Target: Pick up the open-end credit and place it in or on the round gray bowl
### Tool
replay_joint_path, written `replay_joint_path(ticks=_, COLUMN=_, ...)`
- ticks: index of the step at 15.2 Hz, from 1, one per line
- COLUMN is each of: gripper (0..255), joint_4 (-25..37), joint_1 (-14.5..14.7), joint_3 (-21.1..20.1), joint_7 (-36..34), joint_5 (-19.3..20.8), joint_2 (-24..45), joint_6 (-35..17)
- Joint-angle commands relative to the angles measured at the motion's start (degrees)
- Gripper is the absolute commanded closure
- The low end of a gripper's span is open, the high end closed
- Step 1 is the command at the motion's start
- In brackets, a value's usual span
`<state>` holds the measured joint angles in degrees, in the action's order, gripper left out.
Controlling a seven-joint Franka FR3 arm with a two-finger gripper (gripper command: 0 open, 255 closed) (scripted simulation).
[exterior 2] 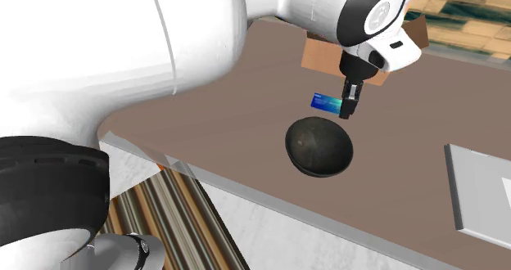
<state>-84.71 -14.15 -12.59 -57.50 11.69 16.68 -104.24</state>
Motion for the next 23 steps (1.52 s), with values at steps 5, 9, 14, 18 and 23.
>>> replay_joint_path(ticks=5, gripper=255, joint_4=-4.8, joint_1=-1.9, joint_3=0.8, joint_7=2.1, joint_5=-0.5, joint_2=-1.3, joint_6=-3.9)
replay_joint_path(ticks=9, gripper=255, joint_4=-7.5, joint_1=-2.0, joint_3=0.9, joint_7=1.7, joint_5=-0.2, joint_2=-1.0, joint_6=-6.8)
replay_joint_path(ticks=14, gripper=255, joint_4=-10.4, joint_1=-2.1, joint_3=1.0, joint_7=1.0, joint_5=0.2, joint_2=-0.3, joint_6=-10.4)
replay_joint_path(ticks=18, gripper=255, joint_4=-11.8, joint_1=-2.1, joint_3=1.1, joint_7=0.7, joint_5=0.4, joint_2=0.1, joint_6=-12.2)
replay_joint_path(ticks=23, gripper=255, joint_4=-11.8, joint_1=-2.1, joint_3=1.1, joint_7=0.7, joint_5=0.4, joint_2=0.1, joint_6=-12.2)
